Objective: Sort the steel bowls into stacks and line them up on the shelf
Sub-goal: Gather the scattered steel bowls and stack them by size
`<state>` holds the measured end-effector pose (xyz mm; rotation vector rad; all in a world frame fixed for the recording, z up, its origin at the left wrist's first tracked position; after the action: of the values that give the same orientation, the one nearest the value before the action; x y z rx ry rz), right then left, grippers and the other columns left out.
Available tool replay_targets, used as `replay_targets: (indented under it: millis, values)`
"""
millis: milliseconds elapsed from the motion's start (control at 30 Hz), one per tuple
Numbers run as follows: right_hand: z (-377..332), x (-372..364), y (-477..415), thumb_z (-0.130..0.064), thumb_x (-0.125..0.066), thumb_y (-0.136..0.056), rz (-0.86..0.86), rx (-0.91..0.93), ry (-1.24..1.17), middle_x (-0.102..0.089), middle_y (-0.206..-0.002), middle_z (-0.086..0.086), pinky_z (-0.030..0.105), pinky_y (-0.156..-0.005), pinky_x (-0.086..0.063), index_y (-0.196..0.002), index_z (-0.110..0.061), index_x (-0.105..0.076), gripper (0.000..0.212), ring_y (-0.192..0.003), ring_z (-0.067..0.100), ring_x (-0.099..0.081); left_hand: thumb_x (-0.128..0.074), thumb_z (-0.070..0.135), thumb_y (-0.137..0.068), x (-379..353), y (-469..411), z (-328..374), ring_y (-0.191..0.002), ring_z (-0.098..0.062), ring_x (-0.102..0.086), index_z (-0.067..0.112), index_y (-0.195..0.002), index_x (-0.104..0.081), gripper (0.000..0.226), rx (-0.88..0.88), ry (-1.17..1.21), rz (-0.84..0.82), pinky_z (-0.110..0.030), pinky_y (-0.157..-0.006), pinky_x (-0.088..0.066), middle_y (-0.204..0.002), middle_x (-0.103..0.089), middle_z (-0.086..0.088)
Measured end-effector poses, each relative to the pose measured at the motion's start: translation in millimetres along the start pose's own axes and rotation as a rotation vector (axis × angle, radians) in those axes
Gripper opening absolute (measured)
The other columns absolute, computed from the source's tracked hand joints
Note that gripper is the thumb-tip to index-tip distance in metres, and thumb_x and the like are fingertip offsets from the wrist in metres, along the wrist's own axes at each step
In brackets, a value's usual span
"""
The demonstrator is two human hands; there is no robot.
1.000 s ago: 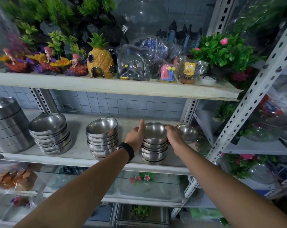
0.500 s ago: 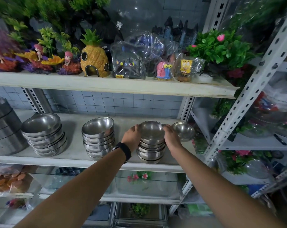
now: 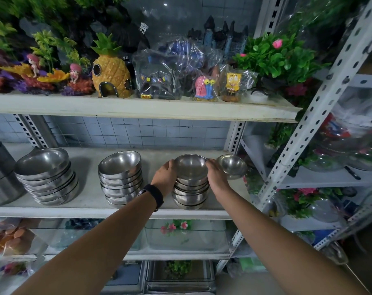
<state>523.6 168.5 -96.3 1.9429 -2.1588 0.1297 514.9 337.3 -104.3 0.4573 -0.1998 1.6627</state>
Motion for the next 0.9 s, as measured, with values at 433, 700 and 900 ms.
replay_targets:
  millis: [433,700,900]
  values:
    - [7,-1,-6,-0.026,-0.041,-0.106,0.014,0.006,-0.044,-0.060,-0.096,-0.002,0.027,-0.074,-0.041,-0.103,-0.012,-0.061,0.024,-0.094,0.016,-0.055,-0.021,0.059,-0.086,3,1,2,-0.103,-0.035,-0.063,0.025,-0.108,-0.063,0.058,0.028,0.032,-0.013,-0.051,-0.095,-0.051,-0.112,-0.067,-0.016]
    - [13,-2,-11,-0.023,-0.038,-0.105,0.014,0.001,-0.057,-0.061,-0.096,-0.001,0.027,-0.075,-0.042,-0.107,-0.007,-0.062,0.029,-0.093,0.017,-0.057,-0.024,0.057,-0.093,3,6,4,-0.081,-0.026,-0.055,0.023,-0.110,-0.063,0.055,0.003,0.045,-0.008,-0.036,-0.075,-0.044,-0.086,-0.060,-0.004]
    - [8,-1,-11,-0.027,-0.040,-0.104,0.006,-0.004,-0.015,-0.065,-0.109,0.005,0.034,-0.086,-0.047,-0.114,-0.010,-0.064,0.032,-0.102,0.020,-0.060,-0.028,0.051,-0.098,3,-1,0,-0.081,-0.027,-0.059,0.022,-0.103,-0.065,0.048,-0.011,0.052,0.015,-0.036,-0.072,-0.046,-0.090,-0.066,-0.008]
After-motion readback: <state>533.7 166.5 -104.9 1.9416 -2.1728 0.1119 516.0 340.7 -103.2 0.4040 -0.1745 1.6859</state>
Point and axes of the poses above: each hand's wrist, its own y-axis away from the middle knuckle, its own x-axis out of the back of the hand, z = x × y, the point moved 2 cm from there along -y, towards the middle knuckle
